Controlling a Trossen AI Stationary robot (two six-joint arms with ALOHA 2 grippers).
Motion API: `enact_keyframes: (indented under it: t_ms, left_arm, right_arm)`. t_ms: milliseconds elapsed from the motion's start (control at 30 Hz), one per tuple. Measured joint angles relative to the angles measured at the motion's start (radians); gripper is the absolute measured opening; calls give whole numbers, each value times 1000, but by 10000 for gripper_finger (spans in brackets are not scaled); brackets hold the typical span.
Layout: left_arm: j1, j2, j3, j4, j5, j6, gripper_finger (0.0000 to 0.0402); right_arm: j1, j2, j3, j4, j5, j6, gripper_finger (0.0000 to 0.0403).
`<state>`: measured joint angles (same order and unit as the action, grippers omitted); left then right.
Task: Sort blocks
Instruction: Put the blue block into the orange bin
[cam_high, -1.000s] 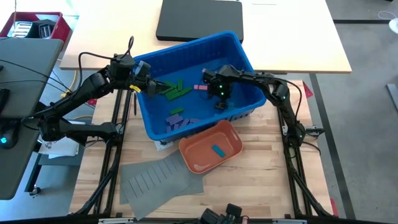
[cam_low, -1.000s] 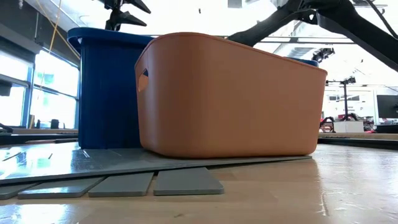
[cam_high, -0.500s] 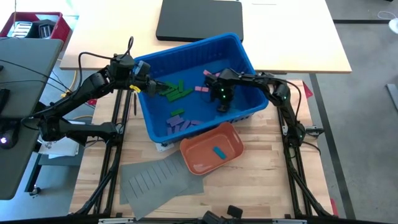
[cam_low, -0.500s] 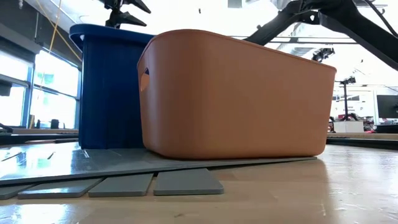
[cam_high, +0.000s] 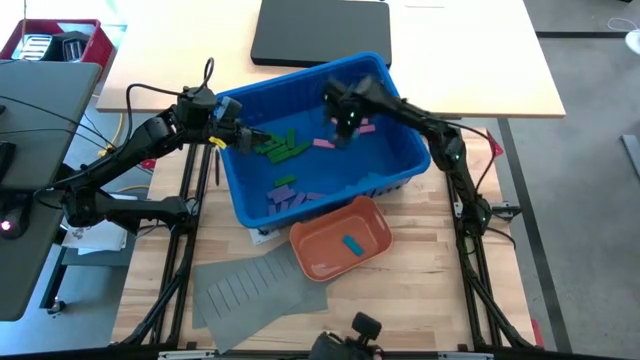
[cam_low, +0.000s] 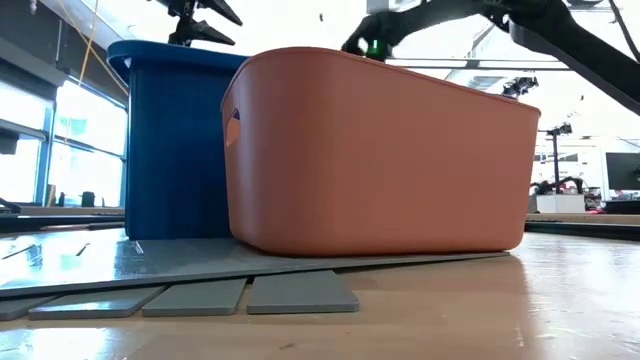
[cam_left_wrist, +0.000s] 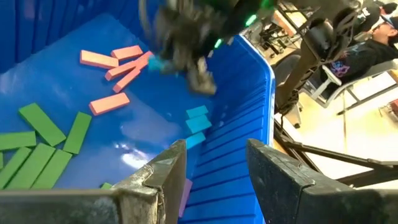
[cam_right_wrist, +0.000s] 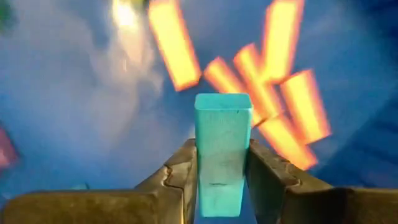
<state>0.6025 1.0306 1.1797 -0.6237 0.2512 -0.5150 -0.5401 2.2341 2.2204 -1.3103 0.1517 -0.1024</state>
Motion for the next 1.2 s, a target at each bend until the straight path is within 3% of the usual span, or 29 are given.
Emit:
enact_keyframes:
  t_ms: [100, 233, 400, 633, 733, 967, 1200]
  left_arm:
    - [0, 0, 0, 0, -1, 37, 158]
    - [3, -1, 1, -10, 4, 91, 158]
    - [7, -4, 2, -12, 6, 136, 158]
    - [7, -4, 2, -10, 6, 190, 158]
    - [7, -4, 3, -10, 6, 196, 158]
    - [7, -4, 3, -17, 7, 196, 158]
    - [7, -4, 3, -37, 24, 204, 158]
  right_arm:
    - [12, -17, 139, -15, 1, 69, 96]
    - [40, -209, 7, 117, -117, 252, 96]
    - [128, -356, -19, 122, -154, 399, 96]
    - [308, -433, -18, 210, -445, 533, 96]
    - [402, -427, -39, 213, -502, 578, 96]
    - [548, -470, -302, 181, -511, 703, 96]
    - [610, -607, -698, 426, -495, 899, 96]
